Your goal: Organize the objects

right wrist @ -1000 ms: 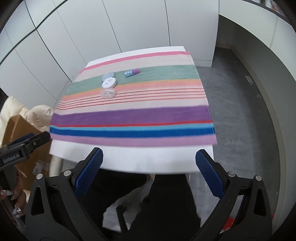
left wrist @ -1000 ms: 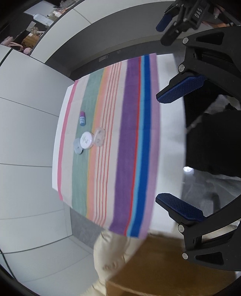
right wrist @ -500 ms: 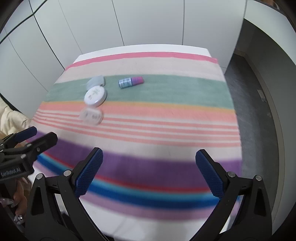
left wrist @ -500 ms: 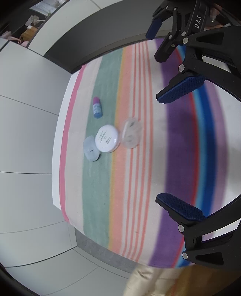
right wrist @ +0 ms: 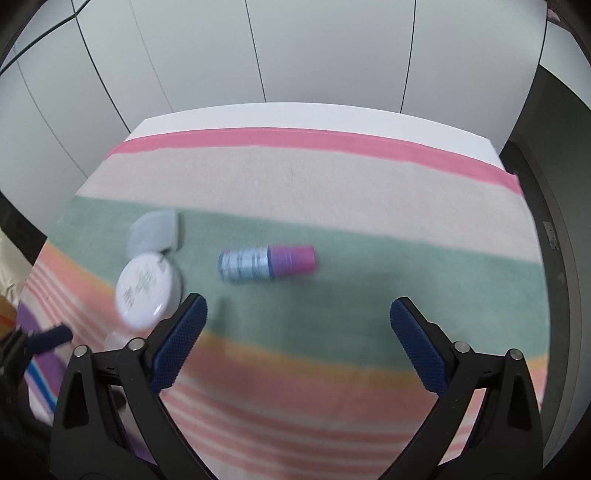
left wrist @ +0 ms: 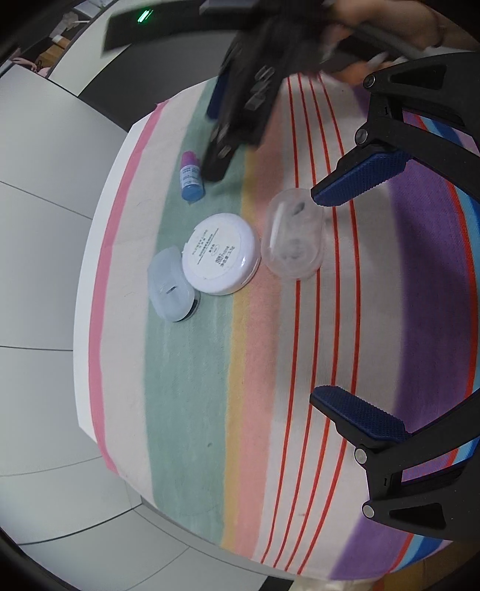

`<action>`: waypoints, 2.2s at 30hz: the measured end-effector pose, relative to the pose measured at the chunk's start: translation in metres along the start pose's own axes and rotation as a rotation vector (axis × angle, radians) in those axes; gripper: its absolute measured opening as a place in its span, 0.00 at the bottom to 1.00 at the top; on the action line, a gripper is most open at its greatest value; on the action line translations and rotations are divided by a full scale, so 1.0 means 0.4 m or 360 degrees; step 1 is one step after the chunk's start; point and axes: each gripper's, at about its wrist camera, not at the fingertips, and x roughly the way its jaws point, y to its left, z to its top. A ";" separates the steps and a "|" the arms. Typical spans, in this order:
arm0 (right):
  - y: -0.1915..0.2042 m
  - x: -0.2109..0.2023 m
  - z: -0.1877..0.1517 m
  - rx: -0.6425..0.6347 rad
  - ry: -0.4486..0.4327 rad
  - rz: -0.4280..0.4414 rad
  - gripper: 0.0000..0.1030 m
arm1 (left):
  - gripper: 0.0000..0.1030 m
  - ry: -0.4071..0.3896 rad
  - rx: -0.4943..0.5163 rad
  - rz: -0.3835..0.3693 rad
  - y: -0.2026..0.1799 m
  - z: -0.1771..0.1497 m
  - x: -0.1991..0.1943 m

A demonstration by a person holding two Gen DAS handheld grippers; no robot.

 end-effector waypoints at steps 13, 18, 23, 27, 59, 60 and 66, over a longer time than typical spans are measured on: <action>0.032 -0.003 -0.005 -0.0145 -0.0080 -0.0167 0.59 | 0.95 -0.0012 0.0089 -0.0035 -0.068 0.024 0.036; -0.032 -0.045 -0.058 -0.0053 -0.0040 -0.0193 0.59 | 0.58 -0.0083 0.0235 0.0145 -0.118 0.033 0.041; -0.080 -0.073 -0.093 -0.0018 -0.0023 -0.0235 0.59 | 0.57 -0.0090 0.0224 0.0138 -0.121 0.035 0.047; -0.100 -0.094 -0.104 0.0009 -0.0021 -0.0233 0.59 | 0.57 -0.0092 0.0212 0.0130 -0.121 0.033 0.040; 0.031 -0.669 0.133 -0.0067 -0.0260 -0.0220 0.59 | 0.57 -0.0336 0.0093 0.0136 -0.145 0.259 -0.537; 0.039 -0.696 0.142 -0.0074 -0.0270 -0.0204 0.59 | 0.57 -0.0343 0.0088 0.0130 -0.144 0.263 -0.562; 0.076 -0.796 0.164 -0.0091 -0.0321 -0.0185 0.59 | 0.57 -0.0425 0.0071 0.0139 -0.143 0.270 -0.686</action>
